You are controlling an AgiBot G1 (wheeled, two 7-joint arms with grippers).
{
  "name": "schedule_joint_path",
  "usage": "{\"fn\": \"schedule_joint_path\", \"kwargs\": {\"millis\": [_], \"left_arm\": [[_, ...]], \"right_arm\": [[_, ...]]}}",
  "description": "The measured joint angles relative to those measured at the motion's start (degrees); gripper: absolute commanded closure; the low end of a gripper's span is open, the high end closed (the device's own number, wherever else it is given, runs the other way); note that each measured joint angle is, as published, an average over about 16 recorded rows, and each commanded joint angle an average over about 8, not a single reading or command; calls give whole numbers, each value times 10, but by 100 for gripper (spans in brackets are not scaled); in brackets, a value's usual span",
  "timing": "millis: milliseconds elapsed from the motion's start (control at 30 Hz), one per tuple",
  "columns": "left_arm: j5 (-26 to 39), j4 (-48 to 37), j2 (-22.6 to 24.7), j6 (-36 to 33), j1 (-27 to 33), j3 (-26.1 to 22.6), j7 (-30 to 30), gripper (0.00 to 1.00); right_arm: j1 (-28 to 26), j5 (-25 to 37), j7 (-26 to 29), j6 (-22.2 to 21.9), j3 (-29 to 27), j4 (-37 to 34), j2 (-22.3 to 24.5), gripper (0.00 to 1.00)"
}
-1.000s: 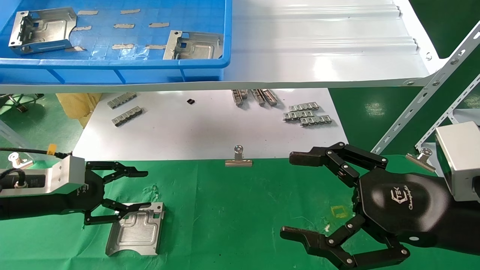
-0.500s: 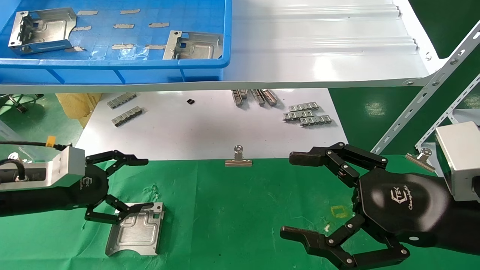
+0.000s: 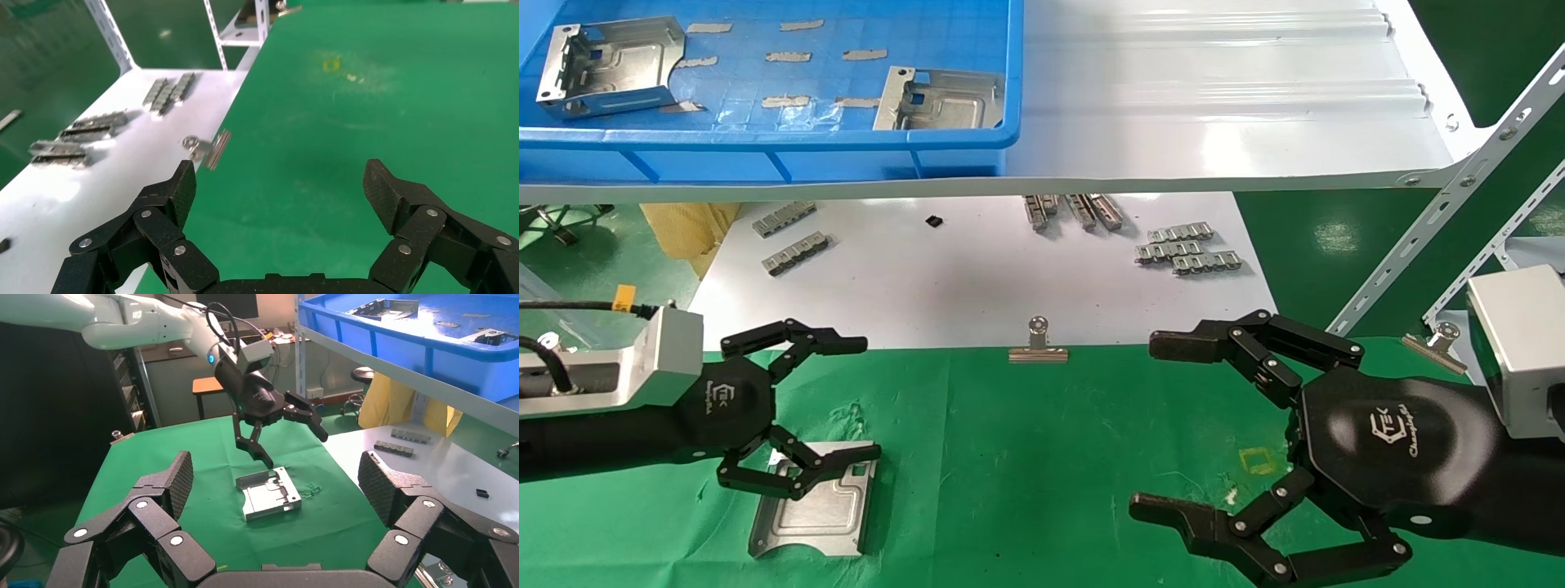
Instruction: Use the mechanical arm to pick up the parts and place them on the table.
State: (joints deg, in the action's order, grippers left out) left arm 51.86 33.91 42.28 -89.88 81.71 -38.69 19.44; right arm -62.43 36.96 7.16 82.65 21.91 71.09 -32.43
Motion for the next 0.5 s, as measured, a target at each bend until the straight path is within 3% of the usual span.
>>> {"fn": "schedule_joint_path", "kwargs": {"millis": [500], "left_arm": [[-38, 151, -28, 16, -77, 87, -115, 0]], "right_arm": [[0, 0, 0, 0, 0, 0, 0, 0]]}}
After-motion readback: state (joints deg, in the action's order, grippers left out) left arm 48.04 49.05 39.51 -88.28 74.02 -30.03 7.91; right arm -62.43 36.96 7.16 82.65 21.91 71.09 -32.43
